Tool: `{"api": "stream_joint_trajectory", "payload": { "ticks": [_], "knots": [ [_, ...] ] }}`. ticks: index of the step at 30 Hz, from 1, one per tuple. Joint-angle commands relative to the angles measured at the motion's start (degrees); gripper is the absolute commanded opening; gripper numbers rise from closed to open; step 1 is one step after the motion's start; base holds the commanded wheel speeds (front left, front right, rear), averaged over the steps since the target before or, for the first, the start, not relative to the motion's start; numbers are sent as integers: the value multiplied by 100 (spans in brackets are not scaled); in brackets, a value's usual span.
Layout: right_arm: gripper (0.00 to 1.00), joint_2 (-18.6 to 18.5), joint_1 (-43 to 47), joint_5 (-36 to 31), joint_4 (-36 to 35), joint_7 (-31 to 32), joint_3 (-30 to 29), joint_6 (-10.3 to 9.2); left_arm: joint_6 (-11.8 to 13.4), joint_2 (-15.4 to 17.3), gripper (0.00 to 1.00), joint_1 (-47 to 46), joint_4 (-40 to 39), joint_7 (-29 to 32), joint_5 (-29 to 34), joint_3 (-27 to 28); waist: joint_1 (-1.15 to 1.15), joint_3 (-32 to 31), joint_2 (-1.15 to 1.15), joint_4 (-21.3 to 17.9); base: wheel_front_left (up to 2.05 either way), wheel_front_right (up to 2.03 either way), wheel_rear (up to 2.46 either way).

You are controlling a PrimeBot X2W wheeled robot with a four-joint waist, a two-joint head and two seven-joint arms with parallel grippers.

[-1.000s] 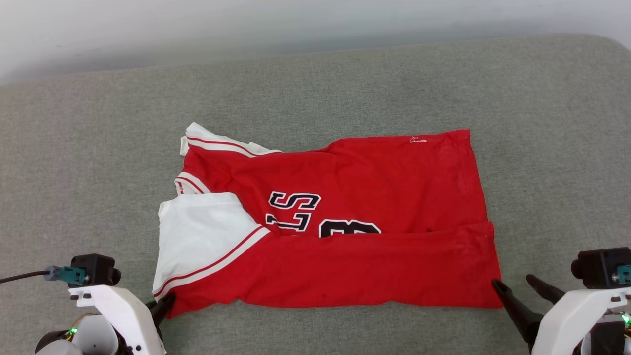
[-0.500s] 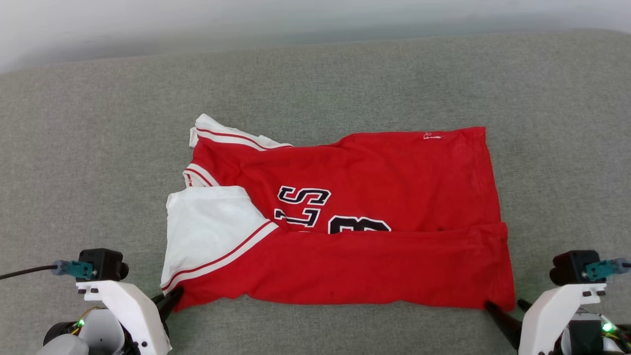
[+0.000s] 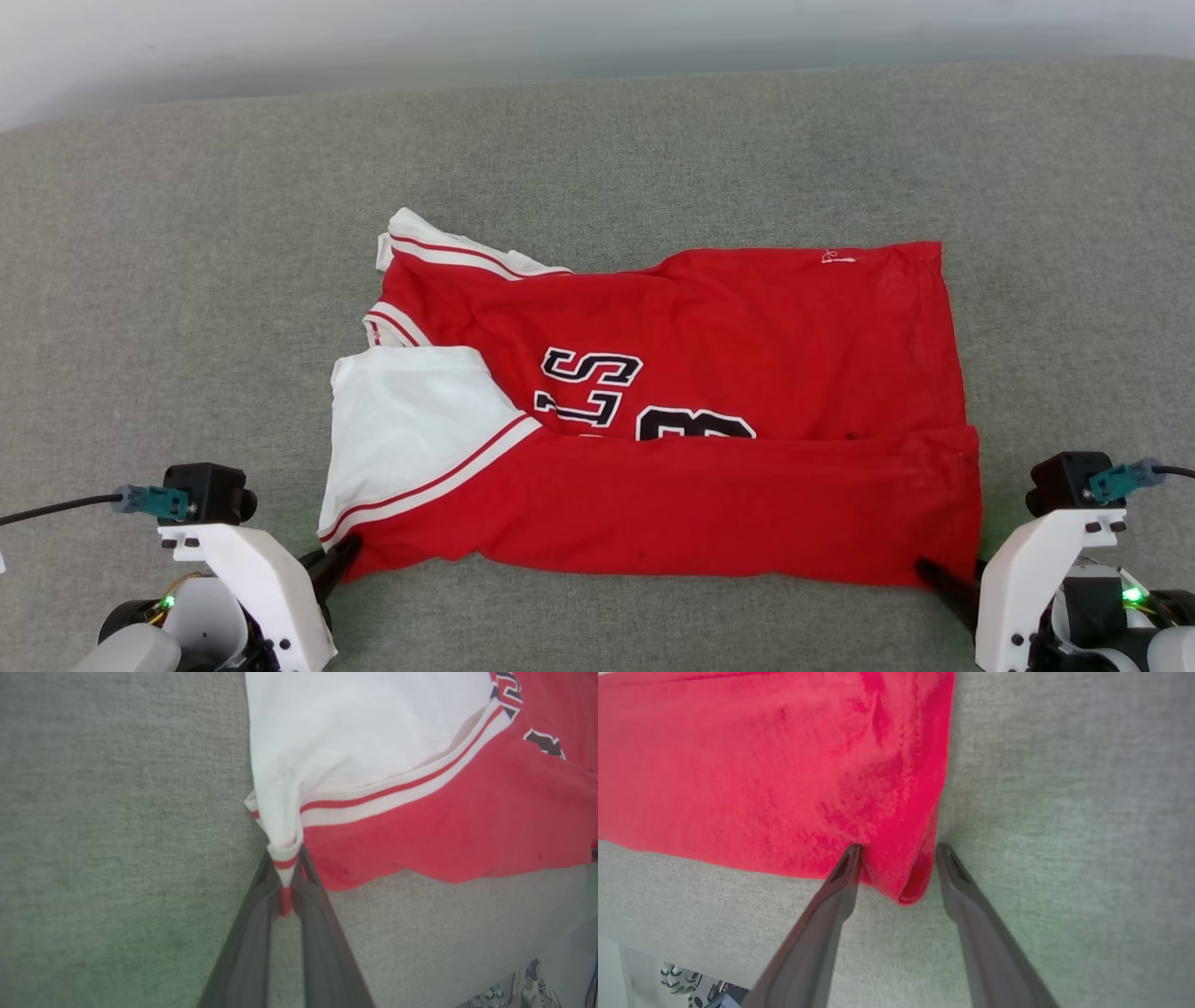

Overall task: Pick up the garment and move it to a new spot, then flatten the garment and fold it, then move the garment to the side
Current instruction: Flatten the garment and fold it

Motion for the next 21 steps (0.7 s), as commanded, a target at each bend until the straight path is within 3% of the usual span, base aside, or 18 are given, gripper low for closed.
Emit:
{"api": "stream_joint_trajectory", "payload": {
  "ticks": [1, 10, 21],
  "knots": [
    [0, 86, 22, 121, 312, -21, 208, 13, -2, -41, 0, 14, 97, 46, -17, -38, 1, 4, 0, 6, 0, 0, 0],
    [0, -394, -102, 714, 430, -323, 515, 11, 29, -12, 0, 49, 169, -56, -101, 103, 1, -81, 0, 19, 0, 0, 0],
    [0, -772, 130, 1073, -265, -534, 151, 6, 232, 221, 0, 324, -436, -131, -284, 334, 1, -468, 0, 41, 0, 0, 0]
  ]
}}
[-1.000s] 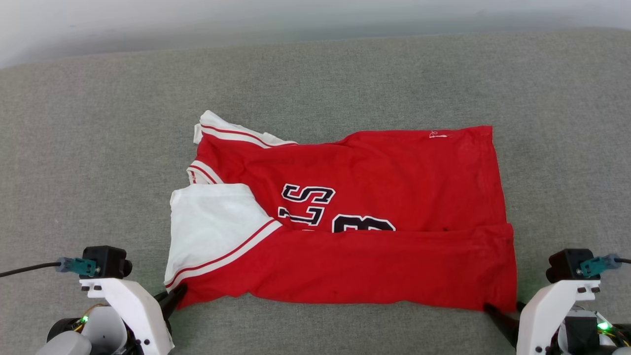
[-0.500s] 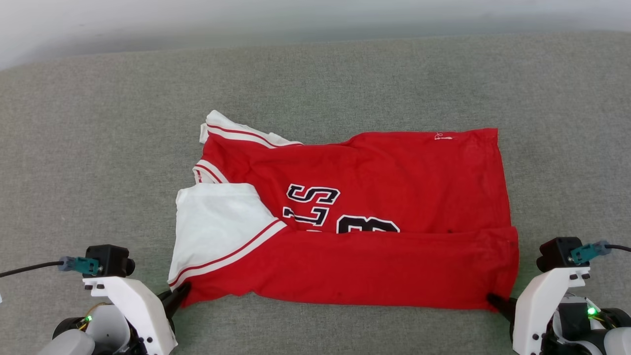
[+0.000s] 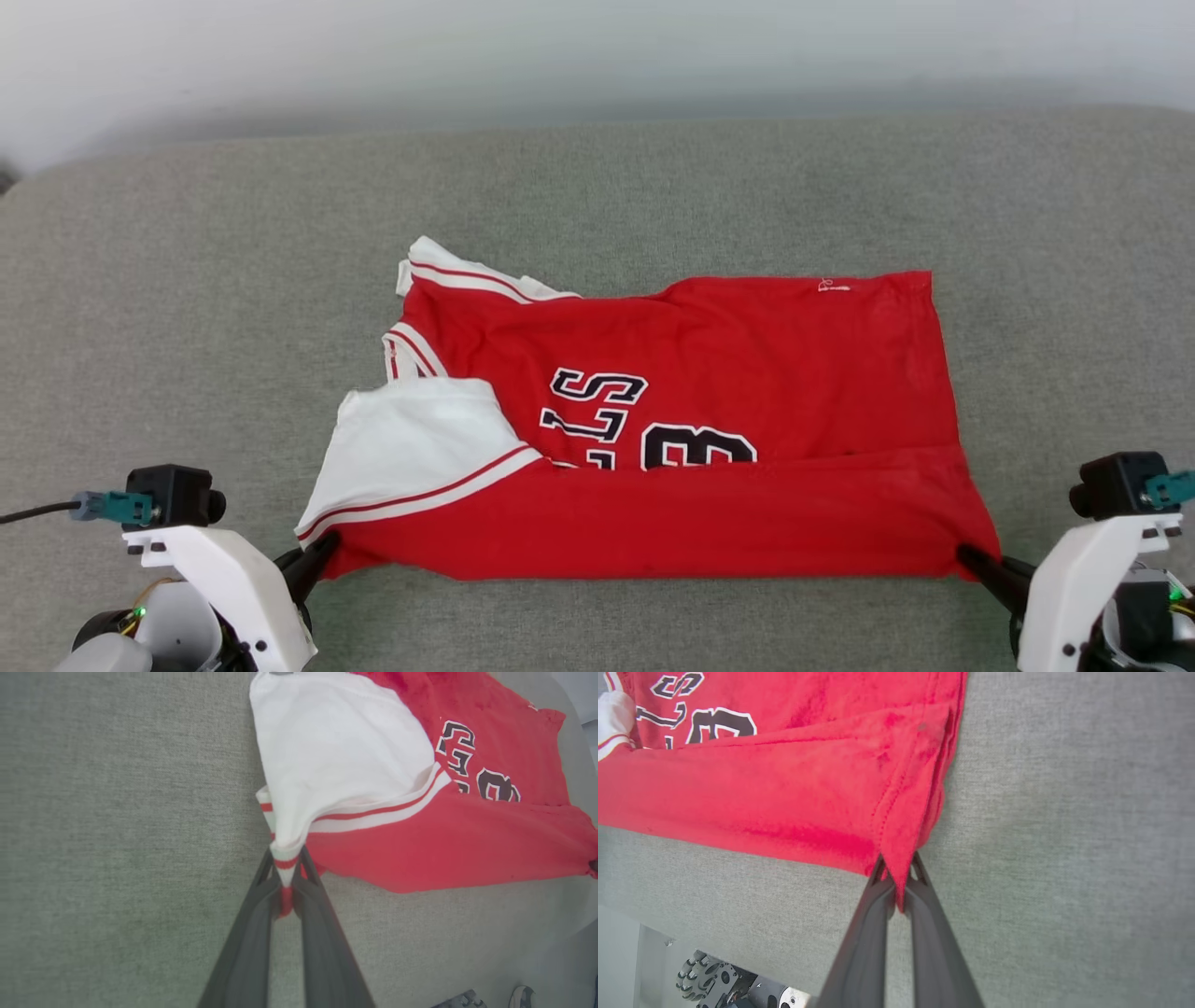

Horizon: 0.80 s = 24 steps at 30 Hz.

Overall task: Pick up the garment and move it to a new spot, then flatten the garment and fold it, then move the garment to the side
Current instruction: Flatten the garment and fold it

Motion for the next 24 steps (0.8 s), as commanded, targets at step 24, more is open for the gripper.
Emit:
{"api": "stream_joint_trajectory", "payload": {
  "ticks": [24],
  "knots": [
    [0, 717, 1580, -553, -1869, 994, -1148, -5, 749, 348, 0, 1518, -1499, -133, -527, 187, -1, -450, 0, 78, 0, 0, 0]
  ]
}}
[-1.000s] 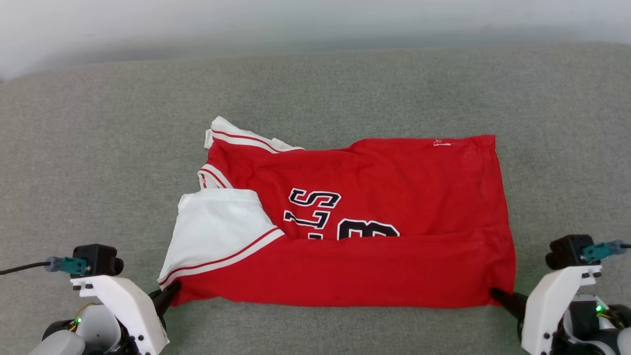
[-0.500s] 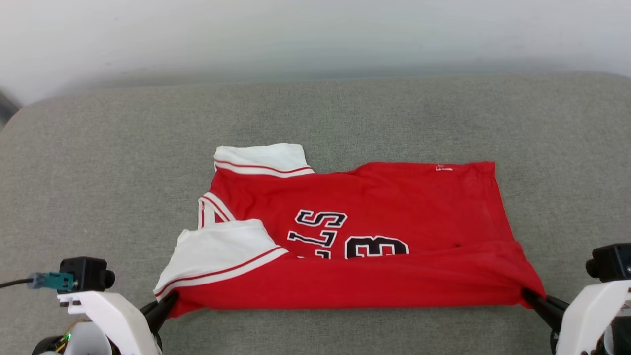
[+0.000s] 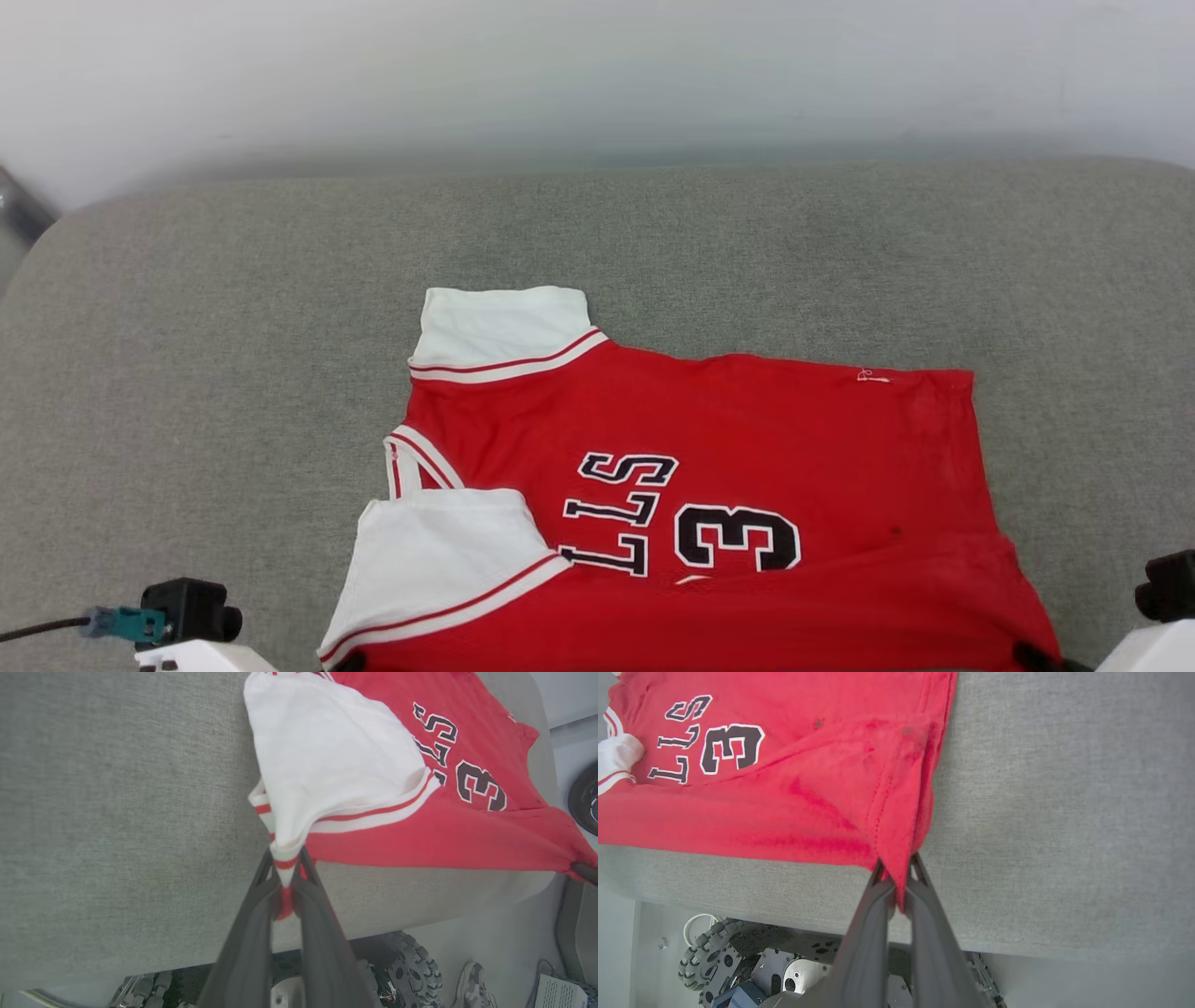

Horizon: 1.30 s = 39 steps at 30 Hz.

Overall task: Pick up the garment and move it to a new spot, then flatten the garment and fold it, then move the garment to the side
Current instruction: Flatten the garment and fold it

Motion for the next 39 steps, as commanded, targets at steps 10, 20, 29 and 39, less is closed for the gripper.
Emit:
{"api": "stream_joint_trajectory", "payload": {
  "ticks": [10, 20, 29, 39],
  "knots": [
    [0, 114, 13, -74, 997, -188, 232, -5, -307, -499, 0, -87, 990, -54, -173, -145, 0, 133, 0, -93, 0, 0, 0],
    [48, 10, -212, 97, 1478, -326, 461, -4, -458, -641, 100, -264, 1387, -13, -309, -90, 0, 295, 0, -79, 0, 0, 0],
    [100, 127, -219, 351, 1167, -339, 283, -4, -402, 182, 100, -267, 725, 507, -360, 110, 0, 339, 0, -79, 0, 0, 0],
    [100, 61, -743, 225, 583, -130, -105, -4, -438, 894, 100, -1507, 193, 1523, -702, 626, 0, 590, 0, -271, 0, 0, 0]
  ]
}}
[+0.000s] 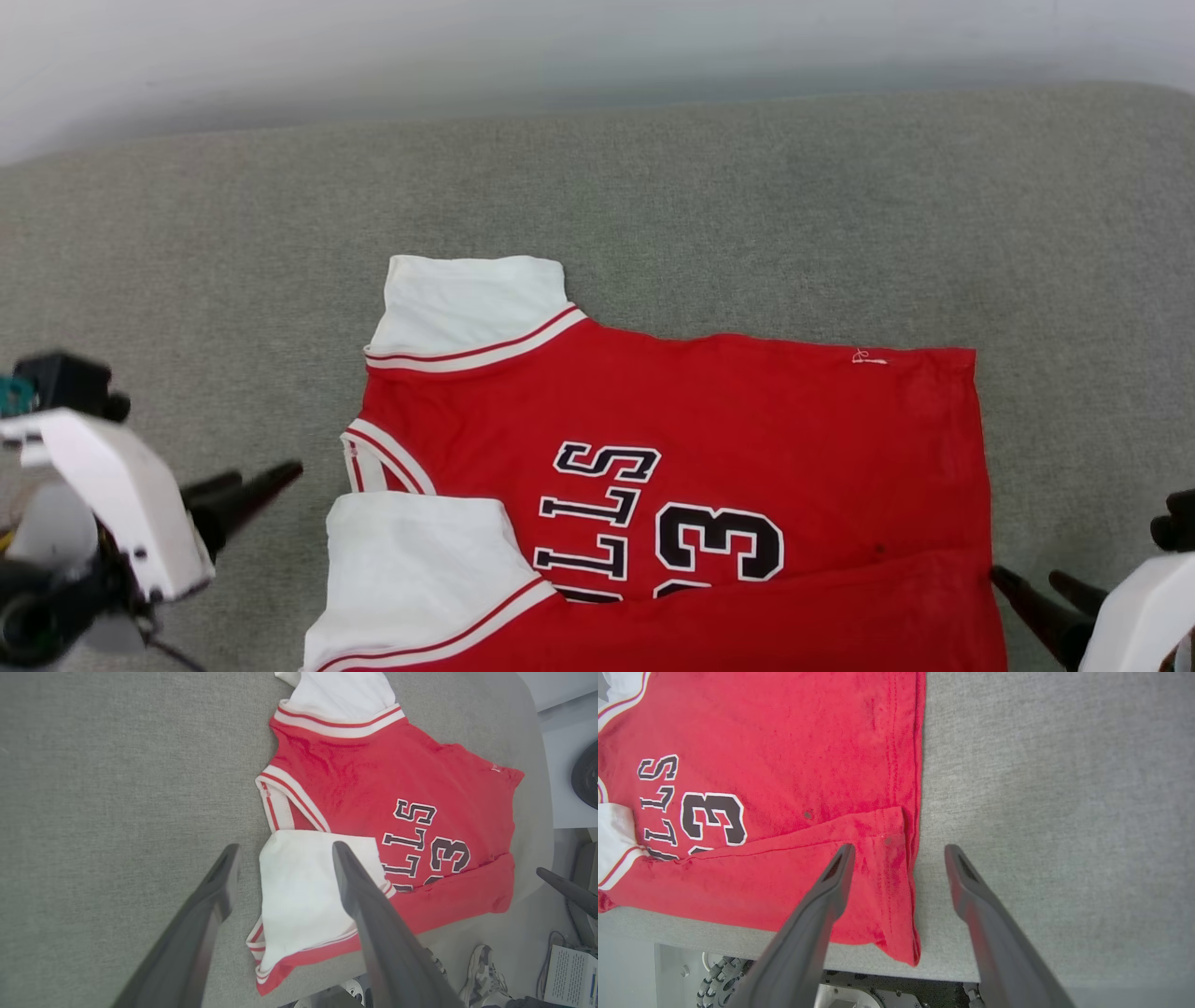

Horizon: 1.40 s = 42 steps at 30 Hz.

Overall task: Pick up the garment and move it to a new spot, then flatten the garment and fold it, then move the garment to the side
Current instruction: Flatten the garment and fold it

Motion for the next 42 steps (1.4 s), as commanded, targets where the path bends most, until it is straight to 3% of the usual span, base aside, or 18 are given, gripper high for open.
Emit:
{"api": "stream_joint_trajectory", "payload": {
  "ticks": [1, 7, 17, 29, 42],
  "knots": [
    [100, 16, -152, 5, -8, 22, -20, -3, 40, -81, 100, -307, 58, 188, -59, -13, 0, 77, 0, -45, 0, 0, 0],
    [100, 132, -531, -84, 114, -57, 108, -3, -21, -480, 100, -1995, 945, 808, 263, -236, 0, 342, 0, -252, 0, 0, 0],
    [100, 134, -1282, -179, 259, -290, 586, -3, -290, -1137, 100, -3996, 3210, 983, 1250, -794, 0, 841, 0, -840, 0, 0, 0],
    [100, 138, -1478, -244, 109, -511, 599, -3, -953, -1491, 100, -4515, 4454, 1191, 1683, -1372, 0, 1162, 0, -981, 0, 0, 0],
    [100, 211, -1519, -291, -52, -569, 667, -3, -1213, -1738, 100, -4617, 4848, 1228, 1632, -1466, 0, 1366, 0, -1013, 0, 0, 0]
  ]
}}
